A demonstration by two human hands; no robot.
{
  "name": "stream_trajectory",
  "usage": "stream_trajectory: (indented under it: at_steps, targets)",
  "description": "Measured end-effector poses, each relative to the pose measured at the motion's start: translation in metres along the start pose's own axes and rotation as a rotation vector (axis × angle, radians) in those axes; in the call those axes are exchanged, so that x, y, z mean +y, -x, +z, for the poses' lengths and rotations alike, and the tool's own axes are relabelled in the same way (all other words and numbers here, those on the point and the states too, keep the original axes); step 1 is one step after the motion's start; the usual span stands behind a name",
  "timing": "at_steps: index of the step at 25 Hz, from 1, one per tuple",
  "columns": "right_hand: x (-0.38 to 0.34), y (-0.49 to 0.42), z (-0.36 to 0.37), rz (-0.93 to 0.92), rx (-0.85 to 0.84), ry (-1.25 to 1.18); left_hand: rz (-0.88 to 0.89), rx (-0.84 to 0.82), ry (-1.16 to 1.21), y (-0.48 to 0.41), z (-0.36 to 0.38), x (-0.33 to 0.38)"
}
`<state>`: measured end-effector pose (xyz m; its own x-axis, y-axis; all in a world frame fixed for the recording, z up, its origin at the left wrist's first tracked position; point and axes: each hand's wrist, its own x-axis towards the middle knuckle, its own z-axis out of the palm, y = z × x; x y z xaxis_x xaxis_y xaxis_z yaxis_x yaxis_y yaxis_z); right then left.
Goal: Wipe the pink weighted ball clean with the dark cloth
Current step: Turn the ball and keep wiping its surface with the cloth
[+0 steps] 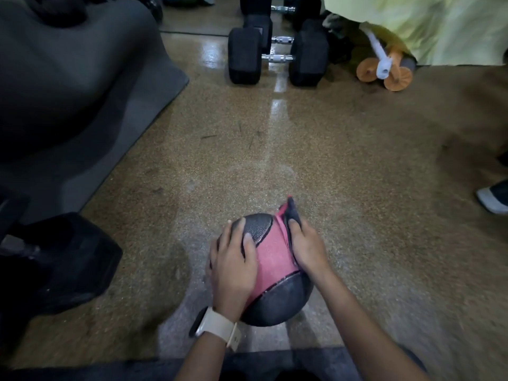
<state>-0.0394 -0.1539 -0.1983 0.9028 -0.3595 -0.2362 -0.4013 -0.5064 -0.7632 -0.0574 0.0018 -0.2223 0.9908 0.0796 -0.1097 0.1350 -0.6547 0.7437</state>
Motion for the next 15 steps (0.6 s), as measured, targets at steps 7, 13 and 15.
stream_trajectory:
  at_steps: [7, 13, 15]
  targets:
    - [0.004, 0.051, 0.013, -0.345, 0.059, 0.354, 0.127, -0.25, -0.055, -0.043, -0.005, 0.026]
    - [-0.003, 0.041, 0.015, -0.23, 0.104, 0.297, 0.003, -0.092, -0.012, -0.03, 0.007, 0.025]
    - [0.006, 0.097, 0.021, -0.344, 0.148, 0.333, -0.011, -0.088, 0.086, -0.031, 0.006, 0.021]
